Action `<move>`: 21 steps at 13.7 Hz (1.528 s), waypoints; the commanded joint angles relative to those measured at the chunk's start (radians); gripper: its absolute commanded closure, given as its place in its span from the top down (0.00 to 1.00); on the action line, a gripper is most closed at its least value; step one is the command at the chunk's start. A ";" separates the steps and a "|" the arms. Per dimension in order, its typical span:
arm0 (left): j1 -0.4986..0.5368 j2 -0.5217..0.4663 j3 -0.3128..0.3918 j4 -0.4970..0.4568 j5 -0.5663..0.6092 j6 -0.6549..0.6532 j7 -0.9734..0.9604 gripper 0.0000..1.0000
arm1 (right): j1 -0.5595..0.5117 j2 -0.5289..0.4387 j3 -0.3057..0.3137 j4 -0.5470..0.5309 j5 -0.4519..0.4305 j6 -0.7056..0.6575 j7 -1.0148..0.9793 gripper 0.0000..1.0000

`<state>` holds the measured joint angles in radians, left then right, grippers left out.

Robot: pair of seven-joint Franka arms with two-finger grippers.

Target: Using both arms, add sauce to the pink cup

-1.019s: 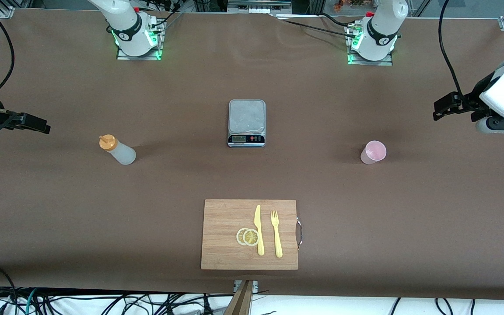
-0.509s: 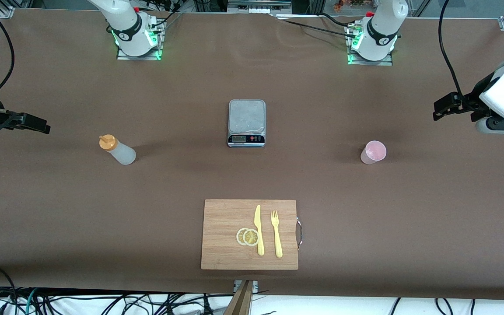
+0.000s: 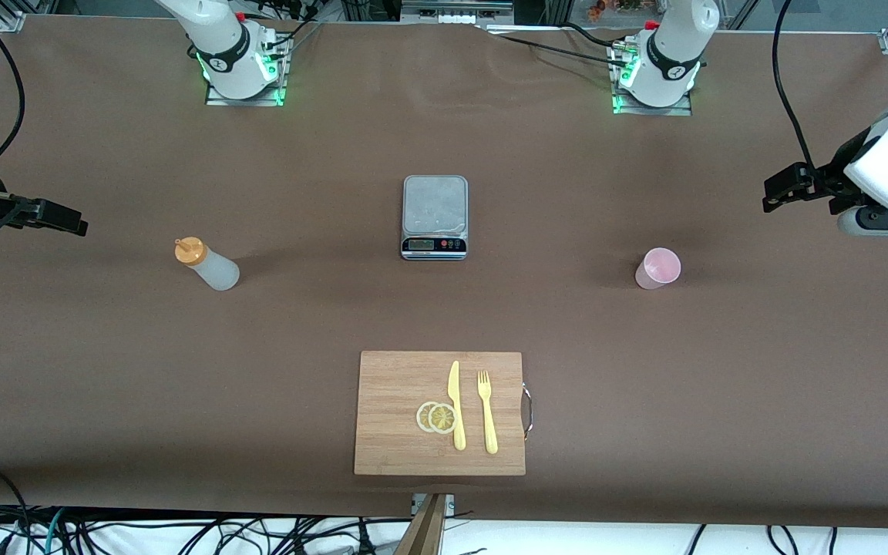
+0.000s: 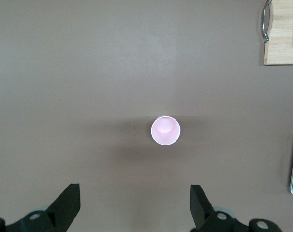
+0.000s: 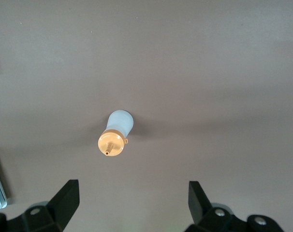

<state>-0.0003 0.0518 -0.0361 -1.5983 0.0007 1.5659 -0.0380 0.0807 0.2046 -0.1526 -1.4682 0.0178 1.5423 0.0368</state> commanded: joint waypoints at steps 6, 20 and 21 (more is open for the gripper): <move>0.005 -0.003 0.001 -0.005 -0.010 -0.003 0.001 1.00 | -0.006 0.007 0.001 0.025 0.013 -0.014 0.009 1.00; 0.005 0.014 0.001 -0.122 0.010 0.116 0.001 1.00 | -0.007 0.009 -0.001 0.025 0.013 -0.016 0.009 1.00; 0.005 0.014 0.001 -0.184 0.010 0.181 0.001 1.00 | -0.009 0.009 -0.002 0.023 0.013 -0.013 0.009 1.00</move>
<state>-0.0002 0.0687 -0.0333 -1.6680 0.0009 1.6400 -0.0380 0.0804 0.2046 -0.1546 -1.4682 0.0178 1.5423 0.0369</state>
